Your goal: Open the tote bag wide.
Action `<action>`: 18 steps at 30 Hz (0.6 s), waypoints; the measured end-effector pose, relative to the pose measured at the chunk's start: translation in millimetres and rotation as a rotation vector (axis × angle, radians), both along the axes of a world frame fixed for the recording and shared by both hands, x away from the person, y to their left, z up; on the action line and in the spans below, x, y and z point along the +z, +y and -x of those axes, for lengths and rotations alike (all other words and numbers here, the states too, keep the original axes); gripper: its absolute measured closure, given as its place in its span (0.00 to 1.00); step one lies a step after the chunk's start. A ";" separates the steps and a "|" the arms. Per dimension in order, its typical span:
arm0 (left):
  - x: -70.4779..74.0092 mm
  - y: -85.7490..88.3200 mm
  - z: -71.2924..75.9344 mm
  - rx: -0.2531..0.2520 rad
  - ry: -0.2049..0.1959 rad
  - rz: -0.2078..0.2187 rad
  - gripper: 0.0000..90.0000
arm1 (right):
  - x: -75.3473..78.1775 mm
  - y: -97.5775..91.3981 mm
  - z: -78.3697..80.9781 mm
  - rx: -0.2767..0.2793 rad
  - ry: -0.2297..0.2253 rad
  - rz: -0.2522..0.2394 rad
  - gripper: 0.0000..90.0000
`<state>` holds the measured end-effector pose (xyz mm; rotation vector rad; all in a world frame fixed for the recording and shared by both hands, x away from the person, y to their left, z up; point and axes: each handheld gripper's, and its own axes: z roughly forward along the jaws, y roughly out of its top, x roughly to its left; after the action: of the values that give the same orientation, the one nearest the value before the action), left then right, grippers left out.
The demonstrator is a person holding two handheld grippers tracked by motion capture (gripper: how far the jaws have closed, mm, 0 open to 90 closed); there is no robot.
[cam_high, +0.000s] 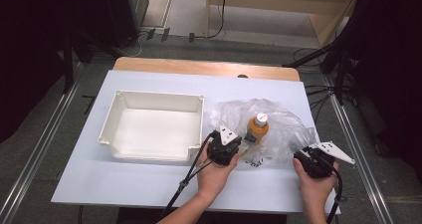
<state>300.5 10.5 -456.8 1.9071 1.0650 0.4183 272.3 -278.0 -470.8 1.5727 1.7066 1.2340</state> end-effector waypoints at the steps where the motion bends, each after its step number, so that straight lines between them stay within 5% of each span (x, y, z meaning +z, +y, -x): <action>1: -1.7 -0.1 -0.3 -0.004 0.005 -0.001 1.00 | -0.8 -6.5 5.3 -0.018 0.000 0.002 0.67; 9: -14.9 -1.6 -2.3 -0.015 0.007 -0.049 1.00 | -2.9 -33.7 23.0 -0.098 0.015 -0.013 0.67; 18: -19.1 -0.6 -5.2 -0.014 0.043 -0.046 0.99 | 3.3 -56.7 32.7 -0.176 -0.009 -0.057 0.67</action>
<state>305.6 9.9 -475.9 1.9711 1.0780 0.3992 239.6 -334.7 -467.5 1.7078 1.5038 1.2082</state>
